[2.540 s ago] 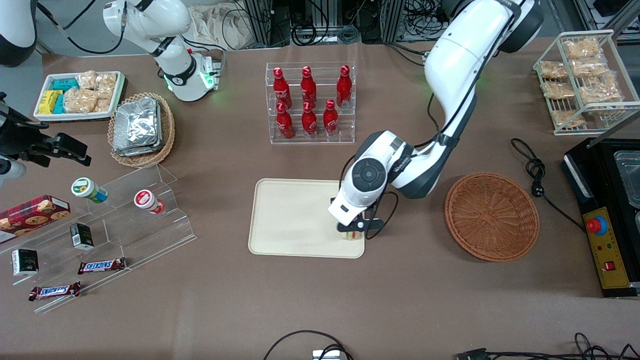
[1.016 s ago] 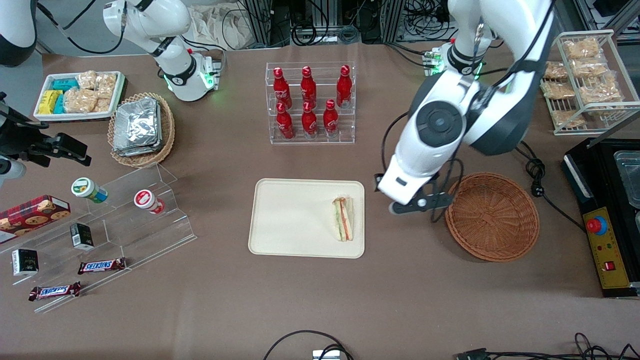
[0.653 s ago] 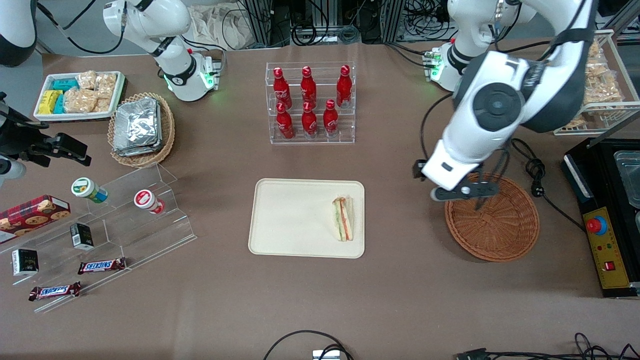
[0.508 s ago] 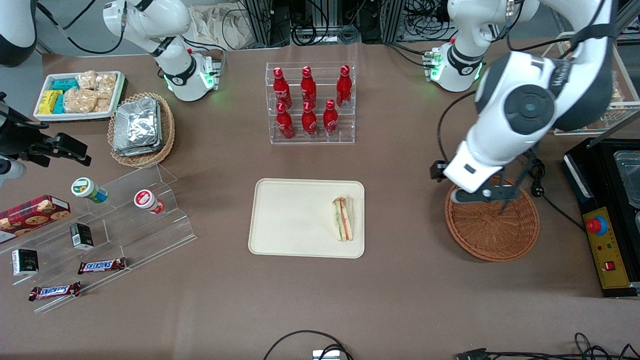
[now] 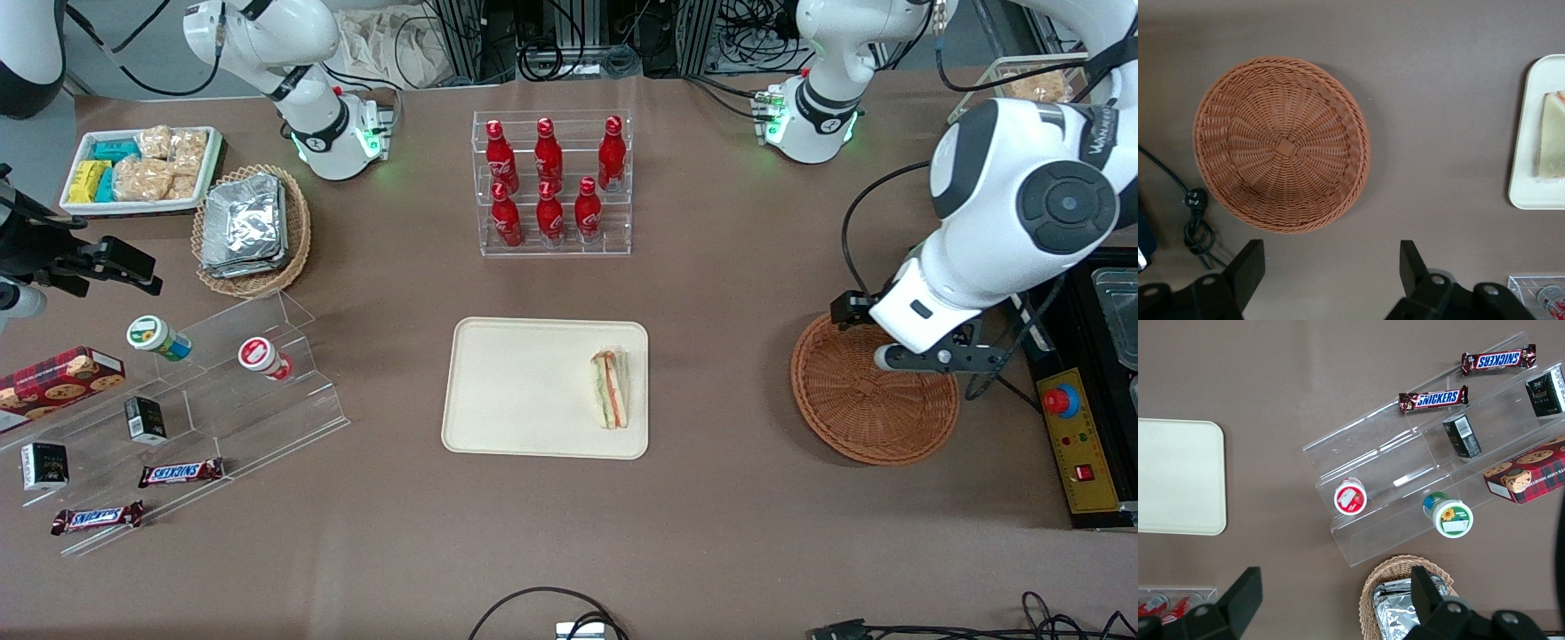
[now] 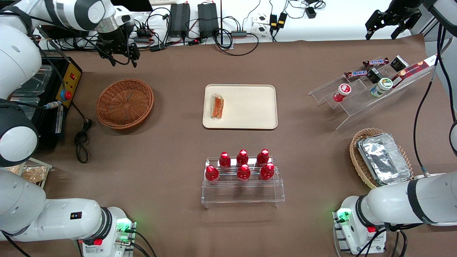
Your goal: Place sandwich from basket to tray
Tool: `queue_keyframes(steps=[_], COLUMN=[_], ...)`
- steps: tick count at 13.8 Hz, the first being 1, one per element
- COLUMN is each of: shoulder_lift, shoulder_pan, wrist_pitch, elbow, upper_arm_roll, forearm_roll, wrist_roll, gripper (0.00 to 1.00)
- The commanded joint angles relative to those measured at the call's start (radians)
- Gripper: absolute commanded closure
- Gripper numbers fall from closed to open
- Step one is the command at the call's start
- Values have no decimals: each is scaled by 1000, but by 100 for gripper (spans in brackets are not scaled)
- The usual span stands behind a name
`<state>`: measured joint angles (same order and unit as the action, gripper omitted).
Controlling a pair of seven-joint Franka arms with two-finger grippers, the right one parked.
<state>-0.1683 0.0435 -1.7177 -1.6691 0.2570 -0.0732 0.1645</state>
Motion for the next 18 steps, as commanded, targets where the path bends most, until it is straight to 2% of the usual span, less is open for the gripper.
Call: queue_keyframes(steps=[1, 4, 6, 7, 16, 18], shoulder_lift=[26, 38, 46, 44, 12, 3], shoulder_pan=[26, 12, -65, -68, -60, -62], wrist_pitch=[15, 9, 10, 13, 12, 18], elbow=[-8, -12, -9, -8, 34, 45], upper_arm_roll=[10, -8, -108, -123, -130, -130], forearm_roll=[15, 15, 13, 13, 10, 12], wrist_roll=[-48, -91, -103, -103, -99, -97], gripper=[10, 10, 10, 10, 9, 0])
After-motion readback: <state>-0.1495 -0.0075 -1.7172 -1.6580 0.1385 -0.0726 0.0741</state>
